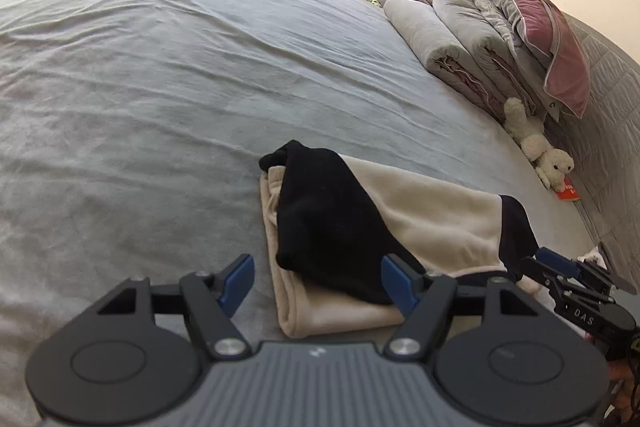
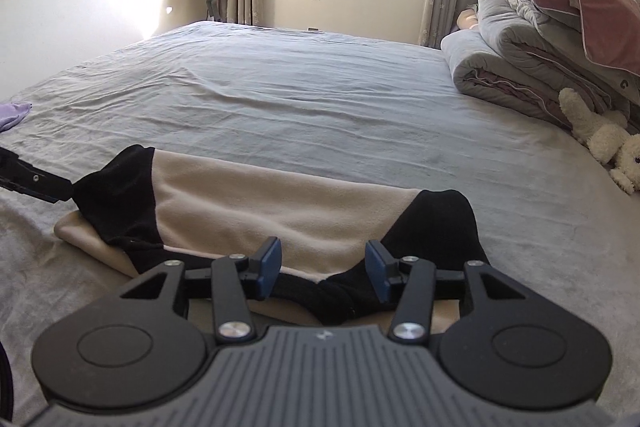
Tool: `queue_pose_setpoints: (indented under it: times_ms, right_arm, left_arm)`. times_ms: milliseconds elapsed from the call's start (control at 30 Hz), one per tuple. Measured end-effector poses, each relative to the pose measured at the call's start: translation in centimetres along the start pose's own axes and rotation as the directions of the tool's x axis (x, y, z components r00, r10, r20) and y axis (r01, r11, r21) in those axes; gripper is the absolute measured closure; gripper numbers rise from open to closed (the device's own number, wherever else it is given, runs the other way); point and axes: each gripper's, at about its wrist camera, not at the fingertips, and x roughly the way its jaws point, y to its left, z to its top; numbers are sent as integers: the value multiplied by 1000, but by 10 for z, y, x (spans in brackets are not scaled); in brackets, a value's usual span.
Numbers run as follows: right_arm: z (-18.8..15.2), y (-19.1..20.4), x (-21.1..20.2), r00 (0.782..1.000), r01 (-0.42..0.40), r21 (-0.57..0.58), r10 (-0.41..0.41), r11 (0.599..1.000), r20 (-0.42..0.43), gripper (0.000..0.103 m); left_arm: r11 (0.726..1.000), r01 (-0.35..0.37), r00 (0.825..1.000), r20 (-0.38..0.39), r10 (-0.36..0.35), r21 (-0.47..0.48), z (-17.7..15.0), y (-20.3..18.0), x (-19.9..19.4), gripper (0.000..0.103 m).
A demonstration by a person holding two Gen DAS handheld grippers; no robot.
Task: Fold clothes
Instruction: 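Open both grippers and regrasp the beige bundle along its fold edge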
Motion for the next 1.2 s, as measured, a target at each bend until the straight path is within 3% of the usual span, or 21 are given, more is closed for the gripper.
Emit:
queue_pose_setpoints:
  times_ms: [200, 367, 500, 867, 1200]
  right_arm:
    - [13, 21, 11, 996, -46, -11, 45, 999, -78, 52]
    - [20, 30, 26, 977, -78, 23, 81, 997, -198, 52]
    - [24, 34, 31, 969, -81, 15, 82, 997, -232, 52]
    - [39, 30, 52, 966, -62, 66, 77, 996, -248, 52]
    - [33, 41, 69, 951, -59, 22, 63, 998, -303, 52]
  left_arm:
    - [996, -10, 998, -68, 3, -93, 9, 11, 26, 32]
    - [997, -80, 994, -81, 79, -8, 10, -4, 36, 32]
    - [991, -119, 988, -90, 124, 62, 11, -13, 42, 32]
    - [991, -107, 991, -73, 113, 81, 13, -14, 51, 33]
    - [990, -100, 994, -34, 103, 101, 8, -21, 54, 55]
